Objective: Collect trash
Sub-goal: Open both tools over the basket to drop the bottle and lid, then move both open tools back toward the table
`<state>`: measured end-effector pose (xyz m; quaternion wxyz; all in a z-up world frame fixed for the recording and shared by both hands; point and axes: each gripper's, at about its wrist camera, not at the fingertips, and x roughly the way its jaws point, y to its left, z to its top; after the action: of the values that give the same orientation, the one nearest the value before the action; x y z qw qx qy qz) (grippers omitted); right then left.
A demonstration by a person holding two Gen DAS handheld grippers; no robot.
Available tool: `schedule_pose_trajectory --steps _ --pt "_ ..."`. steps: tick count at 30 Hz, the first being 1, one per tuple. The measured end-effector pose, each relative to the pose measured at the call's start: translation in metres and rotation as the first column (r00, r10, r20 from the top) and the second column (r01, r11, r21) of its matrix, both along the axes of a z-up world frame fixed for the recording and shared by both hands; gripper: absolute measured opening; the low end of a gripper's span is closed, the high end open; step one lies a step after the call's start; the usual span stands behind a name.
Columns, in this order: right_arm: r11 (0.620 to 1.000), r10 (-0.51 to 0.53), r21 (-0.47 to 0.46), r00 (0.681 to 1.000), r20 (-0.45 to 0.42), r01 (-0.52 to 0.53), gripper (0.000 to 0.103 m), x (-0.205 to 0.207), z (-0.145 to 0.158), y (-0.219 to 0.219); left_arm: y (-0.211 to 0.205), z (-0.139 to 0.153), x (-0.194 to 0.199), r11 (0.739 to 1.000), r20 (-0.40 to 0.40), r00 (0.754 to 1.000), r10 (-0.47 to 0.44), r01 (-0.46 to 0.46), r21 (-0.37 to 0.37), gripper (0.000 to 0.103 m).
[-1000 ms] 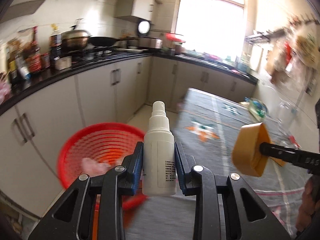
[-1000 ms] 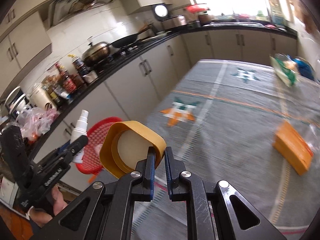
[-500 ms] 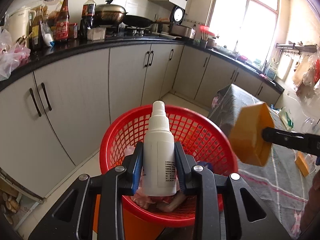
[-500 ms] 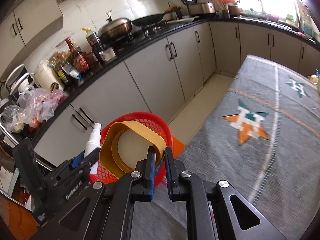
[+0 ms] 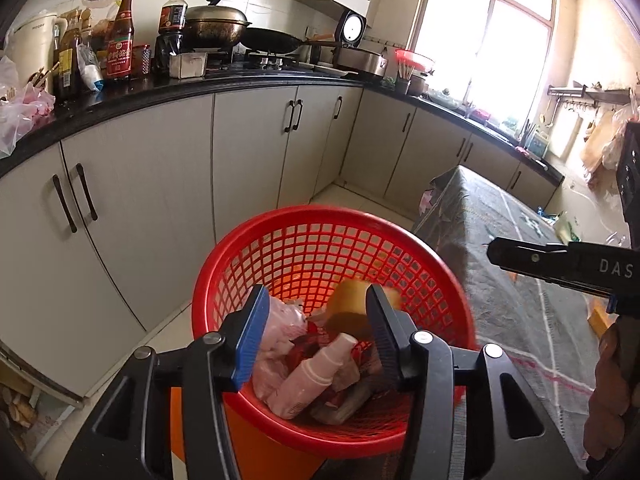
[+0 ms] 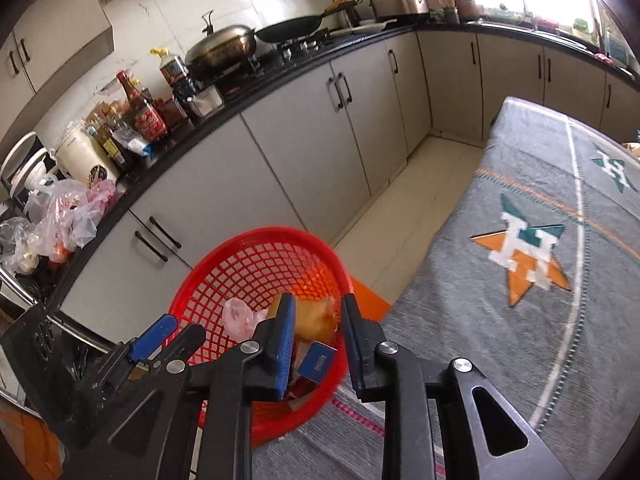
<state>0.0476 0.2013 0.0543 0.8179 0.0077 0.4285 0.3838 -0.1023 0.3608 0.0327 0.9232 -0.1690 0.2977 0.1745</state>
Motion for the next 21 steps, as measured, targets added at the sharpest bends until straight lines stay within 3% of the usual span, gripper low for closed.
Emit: schedule_pose_trajectory --steps 11,21 --pt "0.997 -0.064 0.042 0.998 0.002 0.064 0.026 -0.012 0.013 -0.079 -0.071 0.031 0.005 0.991 0.029 0.992 -0.124 0.122 0.059 0.053" --pt "0.961 -0.251 0.113 0.968 -0.012 0.251 0.029 -0.018 0.022 -0.217 -0.155 0.041 0.023 0.956 0.005 0.960 -0.281 0.279 0.087 0.056"
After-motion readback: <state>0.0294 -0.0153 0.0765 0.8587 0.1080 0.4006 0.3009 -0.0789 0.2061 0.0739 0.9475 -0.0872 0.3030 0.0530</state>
